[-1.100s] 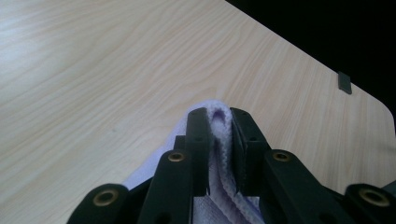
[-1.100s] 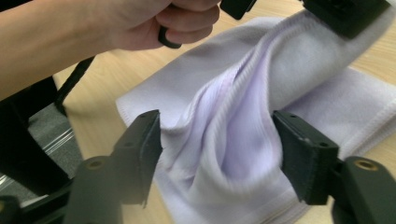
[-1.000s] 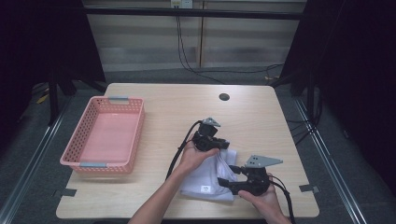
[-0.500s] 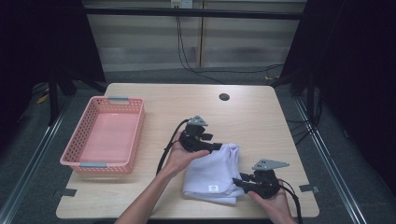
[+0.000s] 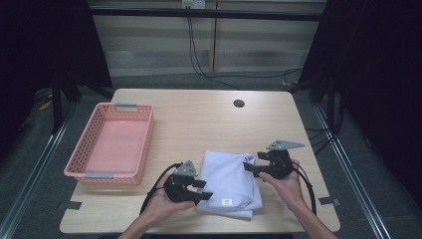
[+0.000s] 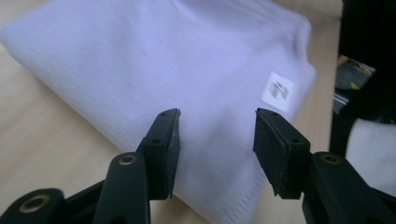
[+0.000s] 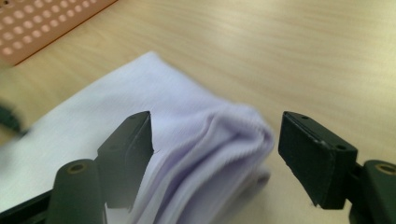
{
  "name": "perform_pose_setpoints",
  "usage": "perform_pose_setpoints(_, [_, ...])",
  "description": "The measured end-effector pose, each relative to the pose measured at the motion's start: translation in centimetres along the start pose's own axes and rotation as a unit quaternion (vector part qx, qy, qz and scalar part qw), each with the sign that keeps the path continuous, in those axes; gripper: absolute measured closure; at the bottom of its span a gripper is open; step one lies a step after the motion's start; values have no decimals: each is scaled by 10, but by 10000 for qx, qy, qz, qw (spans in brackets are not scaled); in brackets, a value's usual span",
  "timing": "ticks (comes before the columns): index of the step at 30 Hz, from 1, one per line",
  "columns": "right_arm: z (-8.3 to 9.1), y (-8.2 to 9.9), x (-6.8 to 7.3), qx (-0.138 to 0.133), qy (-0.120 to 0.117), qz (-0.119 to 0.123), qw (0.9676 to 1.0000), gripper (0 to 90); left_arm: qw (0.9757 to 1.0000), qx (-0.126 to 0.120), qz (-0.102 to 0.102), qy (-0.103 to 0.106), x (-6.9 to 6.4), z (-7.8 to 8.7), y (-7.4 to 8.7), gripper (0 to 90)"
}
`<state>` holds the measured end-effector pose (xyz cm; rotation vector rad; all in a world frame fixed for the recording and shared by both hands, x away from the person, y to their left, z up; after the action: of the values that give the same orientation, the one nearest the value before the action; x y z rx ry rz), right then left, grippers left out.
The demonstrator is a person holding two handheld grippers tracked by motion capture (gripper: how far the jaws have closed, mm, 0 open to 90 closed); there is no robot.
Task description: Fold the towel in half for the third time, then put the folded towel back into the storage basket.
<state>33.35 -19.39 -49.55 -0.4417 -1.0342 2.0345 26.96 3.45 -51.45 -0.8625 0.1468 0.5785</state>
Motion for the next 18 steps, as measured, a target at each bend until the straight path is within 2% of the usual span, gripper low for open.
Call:
perform_pose_setpoints(2, [-11,-7,-4,-13,65,34,10000,311,9999,128,-108,22,-5,-1,8,502])
perform_pose_setpoints(3, [-15,-8,-7,-35,250,98,9996,332,9999,128,-108,22,-5,-1,8,502])
perform_pose_setpoints(4, [-20,-8,-9,-32,286,120,9995,374,9996,261,-134,-19,-7,-4,15,497])
perform_pose_setpoints(5, [-20,-8,-9,-32,286,120,9995,374,9996,261,-134,-19,-7,-4,15,485])
perform_pose_setpoints(6, [-23,-6,-10,-13,305,97,9995,454,9995,290,-102,-40,-8,-5,17,485])
perform_pose_setpoints(7, [-24,-1,-12,60,424,138,9990,552,9997,219,-43,-52,-9,-6,18,475])
perform_pose_setpoints(8, [-25,9,-13,207,481,169,9985,611,9996,252,-88,-40,-12,-6,20,467])
perform_pose_setpoints(9, [-25,13,-15,253,497,178,9983,624,9996,251,-92,-63,-12,-6,21,464])
perform_pose_setpoints(10, [-25,19,-18,342,535,162,9978,627,9996,241,-82,-92,-13,-7,21,459])
perform_pose_setpoints(11, [-25,21,-21,367,527,113,9979,624,9994,275,-164,-143,-14,-6,22,459])
perform_pose_setpoints(13, [-25,28,-26,441,462,80,9979,596,9993,309,-163,-163,-16,-5,23,444])
perform_pose_setpoints(15, [-28,32,-29,477,427,20,9979,541,9995,246,-120,-167,-17,-5,23,439])
perform_pose_setpoints(18, [-27,31,-30,467,348,21,9983,449,9996,242,-82,-155,-14,5,27,437])
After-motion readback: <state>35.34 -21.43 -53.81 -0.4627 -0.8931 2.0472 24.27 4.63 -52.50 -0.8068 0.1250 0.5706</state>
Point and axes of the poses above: each handheld gripper's, and its own axes: z roughly backward along the jaws, y roughly out of its underside, x roughly to its left, the point moved 7 cm from there along -z, roughly forward along the jaws, and after that the axes turned 9 degrees about z, right-handed, at the moved point
